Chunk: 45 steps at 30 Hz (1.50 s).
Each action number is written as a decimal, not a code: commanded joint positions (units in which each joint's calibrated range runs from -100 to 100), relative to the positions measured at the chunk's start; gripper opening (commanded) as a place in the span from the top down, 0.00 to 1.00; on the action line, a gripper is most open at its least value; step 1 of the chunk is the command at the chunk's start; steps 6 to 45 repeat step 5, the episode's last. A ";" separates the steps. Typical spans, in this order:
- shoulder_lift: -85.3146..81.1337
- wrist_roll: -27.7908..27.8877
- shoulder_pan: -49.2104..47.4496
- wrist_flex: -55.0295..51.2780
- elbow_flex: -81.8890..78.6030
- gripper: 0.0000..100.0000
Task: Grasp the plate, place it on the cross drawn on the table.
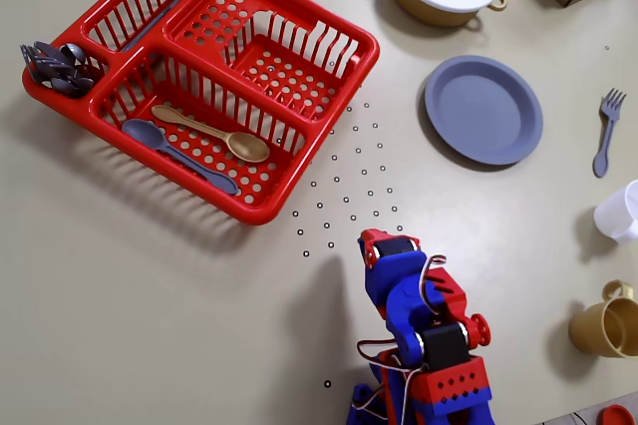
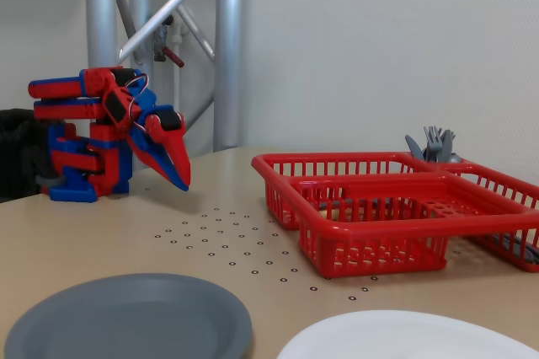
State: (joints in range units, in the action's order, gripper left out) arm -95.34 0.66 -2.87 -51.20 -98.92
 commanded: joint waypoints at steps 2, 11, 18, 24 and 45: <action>-0.51 -0.15 0.71 -0.27 -0.99 1.00; -0.51 -0.15 0.71 -0.27 -0.99 1.00; -0.51 -0.15 0.71 -0.27 -0.99 1.00; -0.51 -0.15 0.71 -0.27 -0.99 1.00; -0.51 -0.15 0.71 -0.27 -0.99 1.00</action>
